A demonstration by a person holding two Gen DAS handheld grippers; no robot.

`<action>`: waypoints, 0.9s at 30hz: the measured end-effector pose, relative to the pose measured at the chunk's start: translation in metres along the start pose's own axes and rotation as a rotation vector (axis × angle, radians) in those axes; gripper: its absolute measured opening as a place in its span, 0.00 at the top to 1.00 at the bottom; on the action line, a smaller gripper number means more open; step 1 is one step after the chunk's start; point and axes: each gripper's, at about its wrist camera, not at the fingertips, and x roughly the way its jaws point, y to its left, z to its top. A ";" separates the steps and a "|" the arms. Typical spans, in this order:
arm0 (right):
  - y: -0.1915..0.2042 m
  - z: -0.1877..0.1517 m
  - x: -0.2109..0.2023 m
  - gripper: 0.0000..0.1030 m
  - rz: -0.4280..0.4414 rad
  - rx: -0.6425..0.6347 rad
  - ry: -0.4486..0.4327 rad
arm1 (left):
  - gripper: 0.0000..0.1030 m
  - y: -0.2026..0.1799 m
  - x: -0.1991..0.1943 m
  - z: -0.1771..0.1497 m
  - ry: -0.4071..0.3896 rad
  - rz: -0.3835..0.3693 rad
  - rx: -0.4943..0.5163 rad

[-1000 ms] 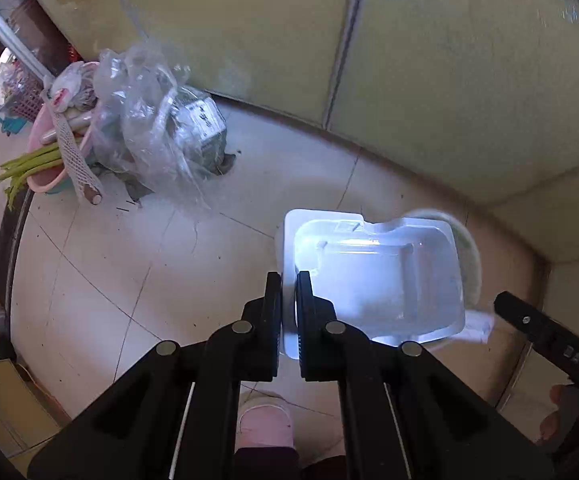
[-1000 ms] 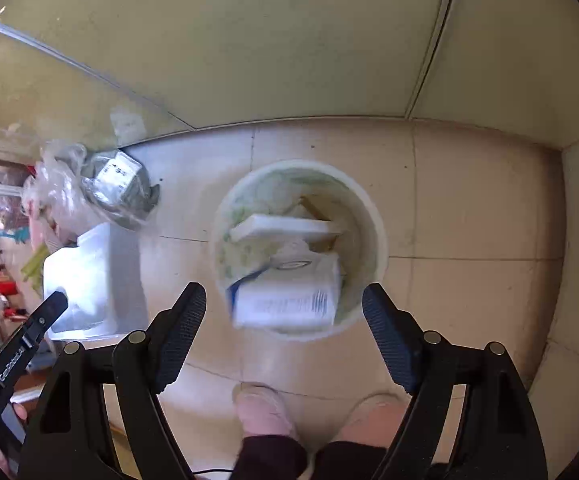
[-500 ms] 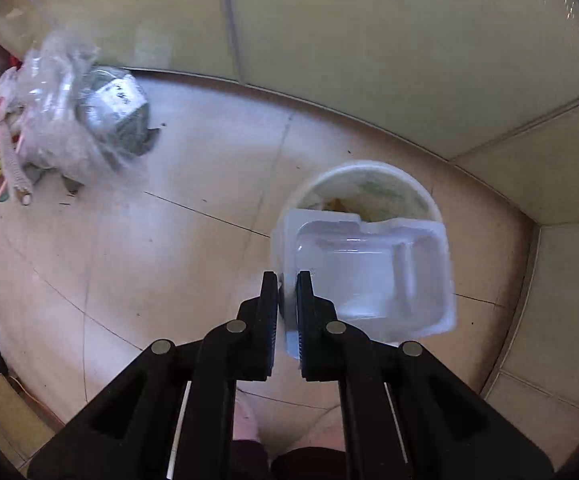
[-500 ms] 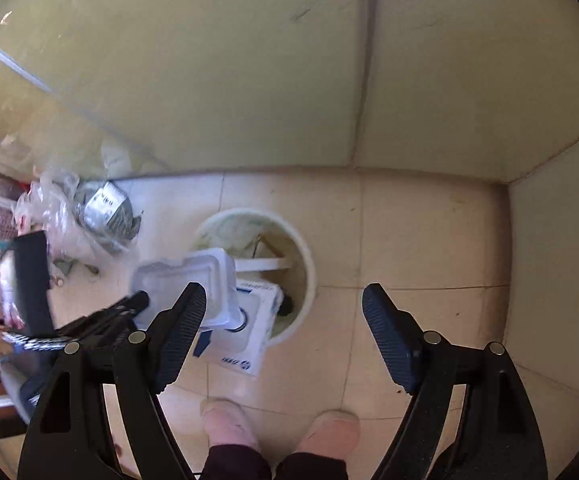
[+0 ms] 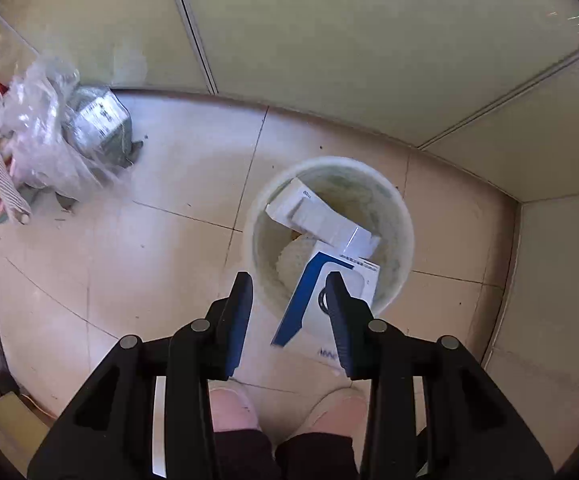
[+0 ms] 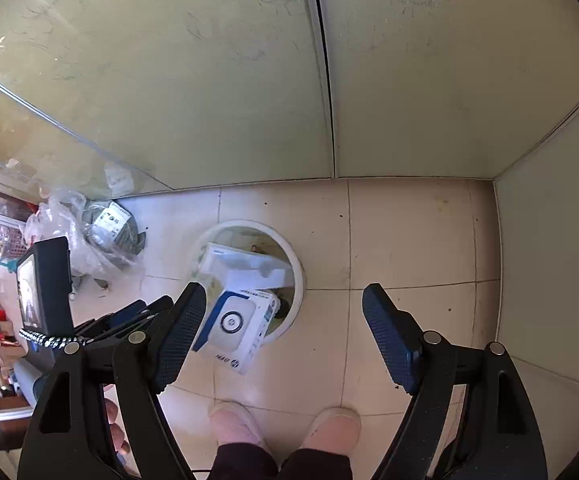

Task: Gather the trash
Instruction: 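Raise both tools back up toward the counter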

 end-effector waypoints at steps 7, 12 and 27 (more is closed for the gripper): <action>0.021 0.016 -0.084 0.24 0.003 -0.018 -0.051 | 0.64 -0.001 -0.106 0.008 -0.074 -0.022 0.024; 0.041 0.031 -0.169 0.24 0.002 -0.016 -0.108 | 0.64 -0.004 -0.207 0.017 -0.157 -0.049 0.059; 0.115 0.049 -0.412 0.24 0.029 0.028 -0.332 | 0.63 -0.005 -0.501 0.022 -0.453 -0.083 0.230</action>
